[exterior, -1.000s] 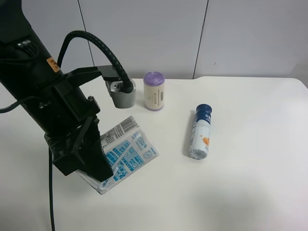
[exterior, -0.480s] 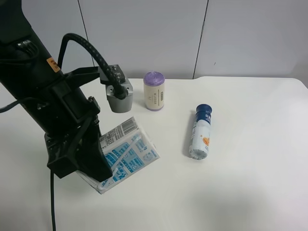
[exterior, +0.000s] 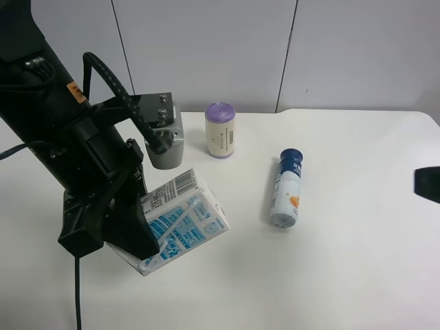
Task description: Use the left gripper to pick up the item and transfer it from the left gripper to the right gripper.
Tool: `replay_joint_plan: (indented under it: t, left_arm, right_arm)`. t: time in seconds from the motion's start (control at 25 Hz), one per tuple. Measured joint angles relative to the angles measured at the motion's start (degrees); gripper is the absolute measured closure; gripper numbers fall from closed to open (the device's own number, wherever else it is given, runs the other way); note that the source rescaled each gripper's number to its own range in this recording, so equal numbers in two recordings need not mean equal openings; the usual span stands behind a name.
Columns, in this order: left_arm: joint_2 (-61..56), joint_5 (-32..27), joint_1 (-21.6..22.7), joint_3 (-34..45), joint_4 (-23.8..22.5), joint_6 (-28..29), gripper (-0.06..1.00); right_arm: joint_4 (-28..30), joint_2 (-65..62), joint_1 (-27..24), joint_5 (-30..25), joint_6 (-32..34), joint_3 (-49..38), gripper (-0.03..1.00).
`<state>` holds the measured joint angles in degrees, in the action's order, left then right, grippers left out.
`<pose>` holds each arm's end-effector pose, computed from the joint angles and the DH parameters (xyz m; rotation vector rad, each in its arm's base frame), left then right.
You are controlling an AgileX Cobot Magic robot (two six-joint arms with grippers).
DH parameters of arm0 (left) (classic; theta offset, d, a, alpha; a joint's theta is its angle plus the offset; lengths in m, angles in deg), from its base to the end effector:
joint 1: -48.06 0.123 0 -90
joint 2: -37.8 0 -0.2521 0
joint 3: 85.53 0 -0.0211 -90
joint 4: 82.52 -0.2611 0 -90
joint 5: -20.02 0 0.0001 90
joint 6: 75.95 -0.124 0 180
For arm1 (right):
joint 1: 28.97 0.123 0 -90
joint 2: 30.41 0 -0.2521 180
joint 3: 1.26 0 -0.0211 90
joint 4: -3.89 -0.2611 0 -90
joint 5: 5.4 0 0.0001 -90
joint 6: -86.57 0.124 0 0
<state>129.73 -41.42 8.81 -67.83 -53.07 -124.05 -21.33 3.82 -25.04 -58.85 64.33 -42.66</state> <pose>0.1871 -0.2220 0.1979 1.7537 2.2827 -0.6694 0.1299 0.0515 0.2810 -0.3924 2.1472 0.3582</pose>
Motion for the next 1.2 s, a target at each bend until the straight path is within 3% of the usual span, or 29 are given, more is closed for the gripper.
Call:
replay_joint_plan:
  t: [0.24,0.68,0.88,1.2]
  left_arm:
    - [0.0,0.1,0.0,0.0,0.0,-2.2,0.94]
    - [0.0,0.2,0.0,0.0,0.0,-3.7,0.94]
    - [0.0,0.2,0.0,0.0,0.0,-4.4,0.94]
    - [-0.4,0.6,0.0,0.0,0.0,-7.9,0.94]
  right_arm:
    - [-10.1,15.0,12.9,3.9,-16.1,2.5,0.04]
    - [-11.5,36.3,32.9,11.4,-30.6,10.9,0.04]
    - [-13.0,41.3,37.7,12.9,-35.6,11.5,0.04]
    - [-20.5,42.2,37.9,14.9,-42.3,11.5,0.04]
